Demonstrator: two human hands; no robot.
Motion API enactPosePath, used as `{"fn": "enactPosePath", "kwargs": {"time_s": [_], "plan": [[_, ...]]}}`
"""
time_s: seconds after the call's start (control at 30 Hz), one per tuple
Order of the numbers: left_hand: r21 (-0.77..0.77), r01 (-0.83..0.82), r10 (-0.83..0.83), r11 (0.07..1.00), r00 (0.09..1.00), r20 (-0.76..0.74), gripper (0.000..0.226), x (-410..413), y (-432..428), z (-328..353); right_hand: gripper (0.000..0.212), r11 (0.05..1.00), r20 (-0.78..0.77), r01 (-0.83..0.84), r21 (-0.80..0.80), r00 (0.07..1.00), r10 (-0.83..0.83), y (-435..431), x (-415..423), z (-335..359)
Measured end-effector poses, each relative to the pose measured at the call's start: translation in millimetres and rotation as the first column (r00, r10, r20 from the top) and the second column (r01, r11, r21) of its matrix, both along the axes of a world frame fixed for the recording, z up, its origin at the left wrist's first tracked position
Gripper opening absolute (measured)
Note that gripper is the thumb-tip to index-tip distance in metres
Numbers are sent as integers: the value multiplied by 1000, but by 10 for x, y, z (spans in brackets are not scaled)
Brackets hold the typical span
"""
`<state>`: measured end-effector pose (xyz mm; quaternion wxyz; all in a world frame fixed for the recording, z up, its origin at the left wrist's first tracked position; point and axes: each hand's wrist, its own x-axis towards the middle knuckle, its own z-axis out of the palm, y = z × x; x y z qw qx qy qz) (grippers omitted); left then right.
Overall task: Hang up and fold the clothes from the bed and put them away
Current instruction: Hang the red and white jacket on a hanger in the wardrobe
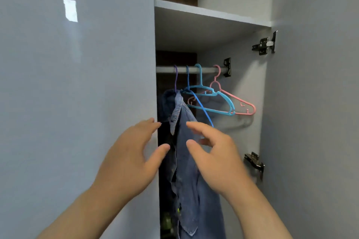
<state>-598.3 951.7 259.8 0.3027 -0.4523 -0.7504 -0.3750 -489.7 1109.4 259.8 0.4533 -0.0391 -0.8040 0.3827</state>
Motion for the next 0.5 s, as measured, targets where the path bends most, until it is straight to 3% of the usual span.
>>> {"fn": "enactPosePath", "kwargs": {"time_s": [0.2, 0.5], "plan": [[67, -258, 252, 964, 964, 88, 30, -56, -1423, -208, 30, 934, 84, -358, -18, 930, 358, -1001, -475, -155], [127, -633, 584, 764, 761, 283, 31, 81, -2861, -679, 30, 711, 212, -696, -104, 682, 699, -2246, -1119, -448]]}}
